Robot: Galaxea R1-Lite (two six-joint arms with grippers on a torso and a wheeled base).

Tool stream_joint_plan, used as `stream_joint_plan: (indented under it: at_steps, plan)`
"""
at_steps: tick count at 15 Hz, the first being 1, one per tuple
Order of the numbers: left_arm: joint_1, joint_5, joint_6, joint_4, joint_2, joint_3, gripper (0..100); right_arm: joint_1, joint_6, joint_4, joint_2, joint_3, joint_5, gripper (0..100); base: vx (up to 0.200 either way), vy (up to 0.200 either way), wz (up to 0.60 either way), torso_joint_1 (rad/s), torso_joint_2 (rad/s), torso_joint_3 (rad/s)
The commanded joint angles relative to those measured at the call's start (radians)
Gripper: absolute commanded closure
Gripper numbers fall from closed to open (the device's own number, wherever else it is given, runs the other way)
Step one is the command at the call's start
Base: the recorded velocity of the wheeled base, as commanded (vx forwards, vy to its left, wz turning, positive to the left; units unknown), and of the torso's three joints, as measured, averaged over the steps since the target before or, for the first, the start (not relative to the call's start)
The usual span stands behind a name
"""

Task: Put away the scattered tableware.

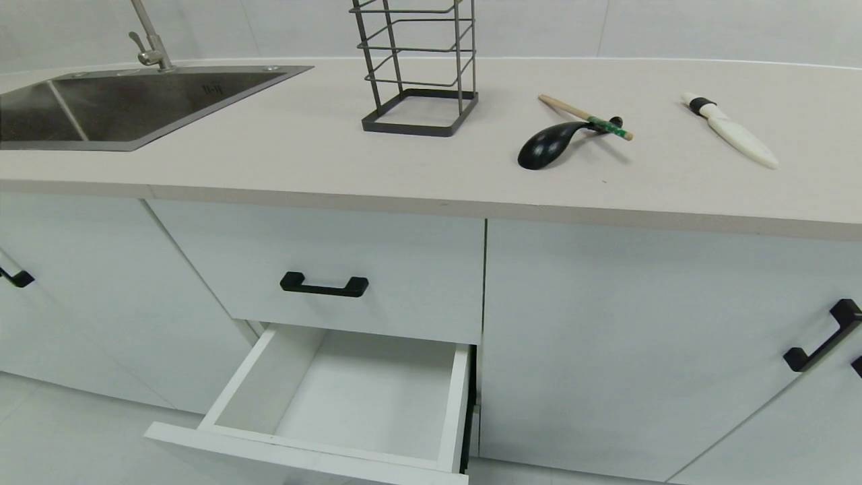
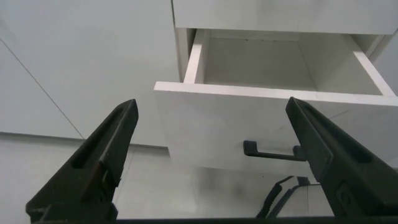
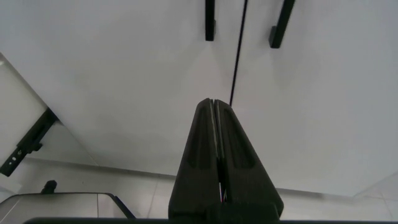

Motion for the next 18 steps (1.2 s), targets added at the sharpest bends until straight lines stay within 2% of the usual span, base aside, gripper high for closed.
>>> stream_joint_plan:
  at_steps: [1, 3, 6, 9, 15, 18]
  plan:
    - [0.001, -0.001, -0.001, 0.0, 0.001, 0.0, 0, -0.001, 0.001, 0.0, 0.0, 0.0, 0.0, 100, 0.0, 0.0, 0.0, 0.0, 0.0, 0.0]
    - [0.001, -0.001, 0.0, 0.0, 0.001, 0.0, 0, -0.001, 0.0, 0.0, 0.0, 0.0, 0.0, 100, 0.0, 0.0, 0.0, 0.0, 0.0, 0.0]
    - [0.001, 0.001, 0.0, -0.002, 0.001, 0.0, 0, -0.001, 0.0, 0.0, 0.0, 0.0, 0.0, 100, 0.2, 0.0, 0.0, 0.002, 0.0, 0.005]
    - [0.001, 0.016, -0.024, 0.0, 0.001, 0.0, 0, 0.001, 0.001, 0.0, 0.0, 0.0, 0.0, 100, 0.2, 0.0, 0.0, 0.004, 0.0, 0.004]
    - [0.001, 0.021, -0.026, -0.002, 0.001, 0.0, 0, -0.001, -0.002, 0.0, 0.002, 0.0, 0.0, 100, 0.0, 0.0, 0.0, 0.0, 0.0, 0.0]
    - [0.001, 0.021, -0.026, -0.002, 0.001, 0.0, 0, 0.001, 0.001, 0.0, 0.0, 0.0, 0.0, 100, 0.0, 0.0, 0.6, 0.002, 0.0, 0.001]
